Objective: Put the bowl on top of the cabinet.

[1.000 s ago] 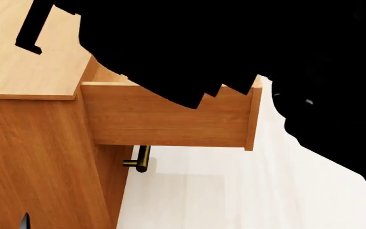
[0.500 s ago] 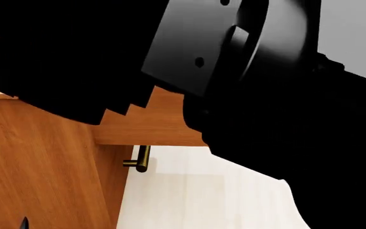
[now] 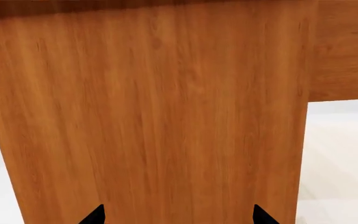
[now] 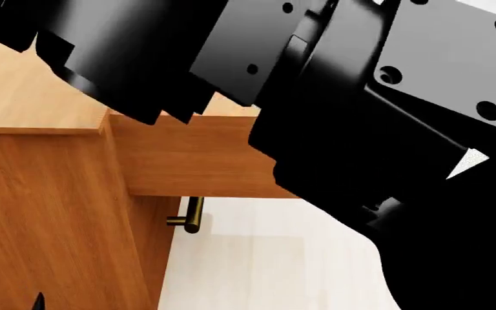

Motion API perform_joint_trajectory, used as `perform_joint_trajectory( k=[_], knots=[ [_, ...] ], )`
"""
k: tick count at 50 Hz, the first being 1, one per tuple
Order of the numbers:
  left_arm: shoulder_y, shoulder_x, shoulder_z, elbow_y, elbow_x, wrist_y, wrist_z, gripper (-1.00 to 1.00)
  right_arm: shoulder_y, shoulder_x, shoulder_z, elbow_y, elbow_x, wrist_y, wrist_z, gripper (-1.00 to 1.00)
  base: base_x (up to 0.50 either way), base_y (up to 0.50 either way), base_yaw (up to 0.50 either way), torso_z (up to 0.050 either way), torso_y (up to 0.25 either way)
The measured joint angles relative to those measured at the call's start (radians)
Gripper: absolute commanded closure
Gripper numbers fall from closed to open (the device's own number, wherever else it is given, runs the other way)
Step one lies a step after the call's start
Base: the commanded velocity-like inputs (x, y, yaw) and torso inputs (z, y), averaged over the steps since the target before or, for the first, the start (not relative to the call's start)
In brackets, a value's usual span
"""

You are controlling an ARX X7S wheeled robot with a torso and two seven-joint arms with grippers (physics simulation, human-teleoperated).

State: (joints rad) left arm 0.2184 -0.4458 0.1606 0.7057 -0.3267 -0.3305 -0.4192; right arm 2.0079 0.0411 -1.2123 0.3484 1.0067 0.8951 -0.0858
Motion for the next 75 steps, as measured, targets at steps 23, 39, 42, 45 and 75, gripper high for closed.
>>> perform_joint_trajectory(
  k=[23,39,42,45,75],
  knots=[
    [-0.015,0.003,-0.003,-0.059,-0.009,0.037,0.016,-1.00,0.028,-0.038,-0.292,0.073,0.196,-0.223,0.049,1.00,0.00,0.00,0.00,0.000,0.001],
    [-0.024,-0.003,-0.016,-0.074,-0.027,0.044,0.020,-1.00,-0.016,-0.041,-0.337,0.054,0.186,-0.245,0.048,1.00,0.00,0.00,0.00,0.000,0.000],
    [-0.025,-0.004,-0.017,-0.073,-0.029,0.044,0.019,-1.00,-0.019,-0.041,-0.340,0.053,0.184,-0.246,0.048,1.00,0.00,0.00,0.00,0.000,0.003],
    [-0.024,-0.005,-0.017,-0.070,-0.030,0.044,0.019,-1.00,-0.023,-0.041,-0.341,0.052,0.181,-0.246,0.048,1.00,0.00,0.00,0.00,0.000,0.000],
    [-0.020,-0.010,-0.013,-0.043,-0.039,0.045,0.008,-1.00,-0.028,-0.041,-0.339,0.022,0.152,-0.236,0.062,-1.00,0.00,0.00,0.00,0.000,0.000]
  ],
)
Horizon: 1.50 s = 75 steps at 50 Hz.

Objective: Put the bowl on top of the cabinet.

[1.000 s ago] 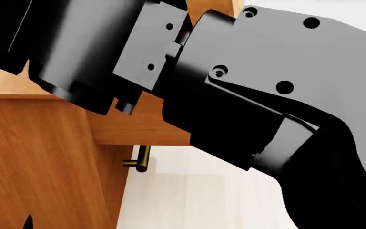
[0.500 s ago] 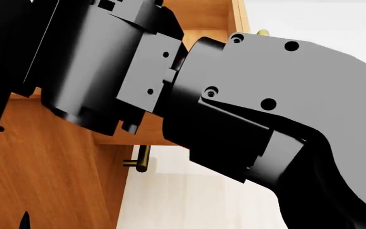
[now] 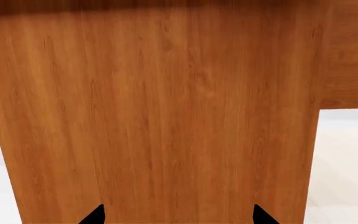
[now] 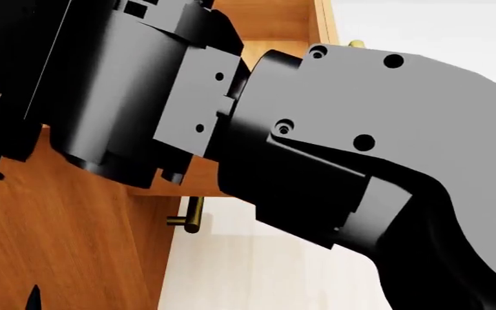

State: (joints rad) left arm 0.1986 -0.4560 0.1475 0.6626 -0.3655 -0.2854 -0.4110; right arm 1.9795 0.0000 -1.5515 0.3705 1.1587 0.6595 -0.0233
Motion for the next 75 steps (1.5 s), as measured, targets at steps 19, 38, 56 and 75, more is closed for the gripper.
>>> perform_joint_trajectory(
  k=[19,38,56,75],
  knots=[
    [0.004,-0.004,0.004,0.006,0.000,0.004,-0.005,-1.00,0.043,0.000,-0.002,-0.019,0.029,0.012,0.019,-1.00,0.00,0.00,0.00,0.000,0.000],
    [0.016,-0.012,-0.003,0.023,-0.007,0.008,-0.013,-1.00,0.220,0.042,0.021,-0.123,0.134,0.057,0.071,-1.00,0.00,0.00,0.00,0.000,0.000],
    [0.022,-0.019,-0.016,0.034,-0.020,0.012,-0.021,-1.00,0.333,0.235,0.095,-0.380,0.202,0.220,0.164,-1.00,0.00,0.00,0.00,0.000,0.000],
    [0.022,-0.021,-0.004,0.033,-0.012,0.017,-0.024,-1.00,0.279,0.758,0.171,-0.686,0.307,0.332,0.383,-1.00,0.00,0.00,0.00,0.000,0.000]
  ],
)
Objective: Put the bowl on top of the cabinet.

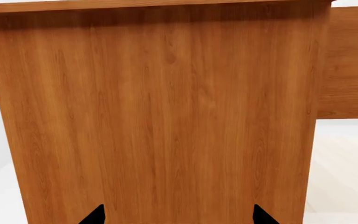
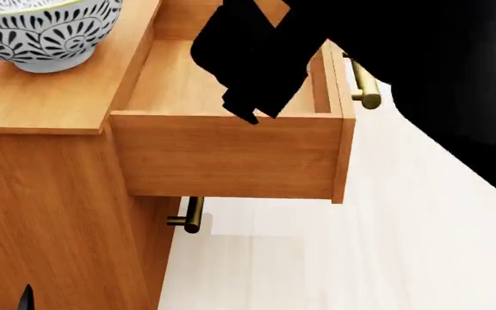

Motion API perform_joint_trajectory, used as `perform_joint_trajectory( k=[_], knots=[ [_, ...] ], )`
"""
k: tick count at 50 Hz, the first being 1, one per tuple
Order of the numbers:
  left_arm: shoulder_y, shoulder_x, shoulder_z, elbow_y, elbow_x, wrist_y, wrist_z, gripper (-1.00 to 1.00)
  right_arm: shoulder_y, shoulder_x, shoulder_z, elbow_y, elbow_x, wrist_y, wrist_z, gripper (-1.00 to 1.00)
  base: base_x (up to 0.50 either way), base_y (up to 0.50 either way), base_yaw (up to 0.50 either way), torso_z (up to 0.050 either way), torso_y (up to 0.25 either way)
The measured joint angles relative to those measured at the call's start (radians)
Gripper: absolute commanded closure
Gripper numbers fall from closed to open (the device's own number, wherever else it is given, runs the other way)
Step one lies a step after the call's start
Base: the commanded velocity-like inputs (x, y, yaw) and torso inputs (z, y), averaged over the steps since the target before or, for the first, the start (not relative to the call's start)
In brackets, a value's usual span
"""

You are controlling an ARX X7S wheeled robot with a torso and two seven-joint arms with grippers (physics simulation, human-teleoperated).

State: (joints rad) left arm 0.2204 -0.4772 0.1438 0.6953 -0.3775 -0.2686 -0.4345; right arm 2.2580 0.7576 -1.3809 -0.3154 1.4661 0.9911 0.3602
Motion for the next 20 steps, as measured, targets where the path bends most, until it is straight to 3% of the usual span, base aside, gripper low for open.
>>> perform_joint_trajectory(
  k=[11,20],
  knots=[
    [-0.001,-0.002,0.003,0.002,0.001,0.001,-0.003,-1.00,-0.054,0.349,0.037,-0.141,0.052,-0.026,0.086,-1.00,0.00,0.00,0.00,0.000,0.000],
    [0.001,-0.004,0.002,0.004,-0.001,0.001,-0.007,-1.00,-0.146,0.548,0.022,-0.174,0.050,-0.133,0.115,-1.00,0.00,0.00,0.00,0.000,0.000]
  ],
)
